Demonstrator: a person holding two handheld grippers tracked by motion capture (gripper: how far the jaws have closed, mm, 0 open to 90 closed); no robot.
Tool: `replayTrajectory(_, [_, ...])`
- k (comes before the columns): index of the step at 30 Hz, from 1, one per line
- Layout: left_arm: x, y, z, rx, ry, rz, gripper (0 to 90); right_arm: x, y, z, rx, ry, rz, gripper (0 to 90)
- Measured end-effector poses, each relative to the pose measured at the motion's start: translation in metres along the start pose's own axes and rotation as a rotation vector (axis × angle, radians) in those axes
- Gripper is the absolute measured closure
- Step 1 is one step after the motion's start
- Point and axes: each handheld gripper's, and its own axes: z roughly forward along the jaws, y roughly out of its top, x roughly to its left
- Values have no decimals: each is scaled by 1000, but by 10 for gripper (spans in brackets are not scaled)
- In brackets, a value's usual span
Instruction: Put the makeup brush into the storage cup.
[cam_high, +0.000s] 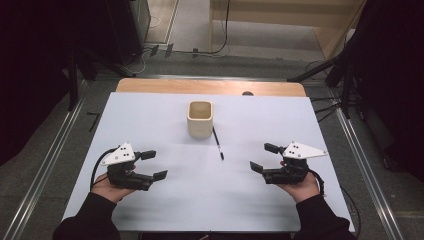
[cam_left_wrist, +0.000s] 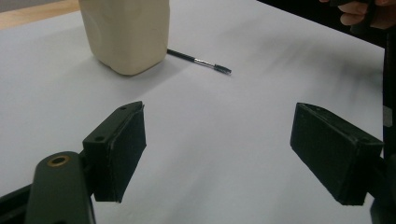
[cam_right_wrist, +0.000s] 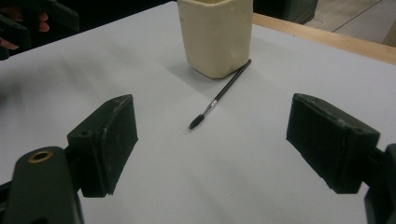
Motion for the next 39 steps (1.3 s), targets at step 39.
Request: replayTrajectory(39, [-1, 1, 2, 11, -20, -16, 187, 3, 21, 52, -37, -43, -21, 166])
